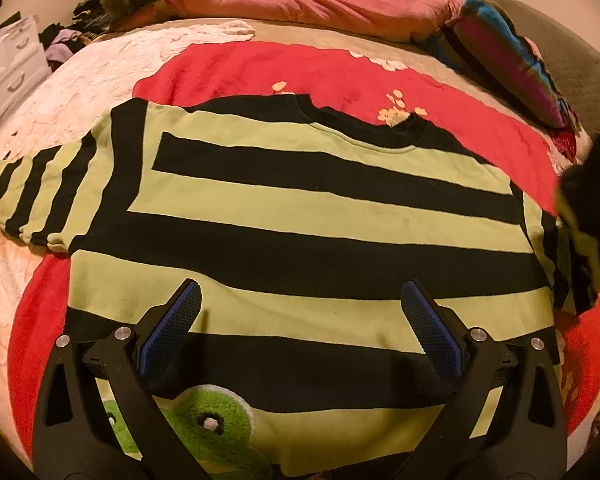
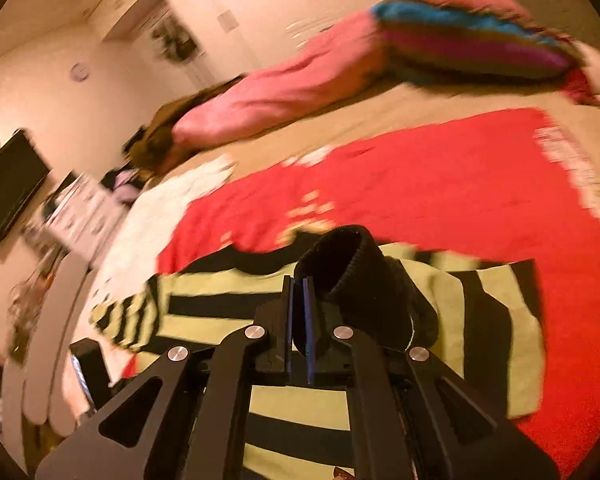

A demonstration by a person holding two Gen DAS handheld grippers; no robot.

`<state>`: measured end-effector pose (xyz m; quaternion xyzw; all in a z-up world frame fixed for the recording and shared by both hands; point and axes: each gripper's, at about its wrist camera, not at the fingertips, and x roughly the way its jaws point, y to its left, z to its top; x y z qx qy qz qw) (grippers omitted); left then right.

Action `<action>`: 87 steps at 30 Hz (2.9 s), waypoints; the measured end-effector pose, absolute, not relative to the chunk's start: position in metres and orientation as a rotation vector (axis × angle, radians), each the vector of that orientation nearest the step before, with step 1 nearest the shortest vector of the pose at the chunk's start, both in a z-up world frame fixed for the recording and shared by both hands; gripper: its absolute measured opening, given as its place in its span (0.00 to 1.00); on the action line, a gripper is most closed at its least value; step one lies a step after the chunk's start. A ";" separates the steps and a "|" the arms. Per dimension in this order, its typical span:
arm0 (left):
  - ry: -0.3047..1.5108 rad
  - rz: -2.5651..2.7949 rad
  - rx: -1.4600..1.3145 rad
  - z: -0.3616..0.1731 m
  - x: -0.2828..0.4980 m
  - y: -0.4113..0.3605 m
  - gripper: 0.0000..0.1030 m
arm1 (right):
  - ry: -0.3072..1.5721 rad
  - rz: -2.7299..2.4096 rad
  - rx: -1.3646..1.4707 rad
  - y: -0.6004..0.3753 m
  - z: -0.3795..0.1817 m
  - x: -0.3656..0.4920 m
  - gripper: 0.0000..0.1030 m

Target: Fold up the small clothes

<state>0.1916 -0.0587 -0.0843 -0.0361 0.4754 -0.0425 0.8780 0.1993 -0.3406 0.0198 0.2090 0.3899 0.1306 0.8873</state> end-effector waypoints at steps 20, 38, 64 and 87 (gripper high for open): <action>1.016 -0.176 -0.231 -0.094 0.200 -0.039 0.91 | 0.826 0.349 0.407 -0.301 0.008 0.218 0.51; 1.121 -0.367 -0.257 -0.112 0.235 -0.107 0.21 | 0.912 0.060 0.435 -0.386 -0.052 0.149 0.54; 0.931 0.011 -0.160 -0.088 0.248 0.018 0.41 | 0.939 0.153 0.260 -0.299 -0.054 0.173 0.61; 0.929 -0.037 0.068 -0.102 0.232 -0.030 0.79 | 0.991 0.116 0.199 -0.302 -0.076 0.194 0.65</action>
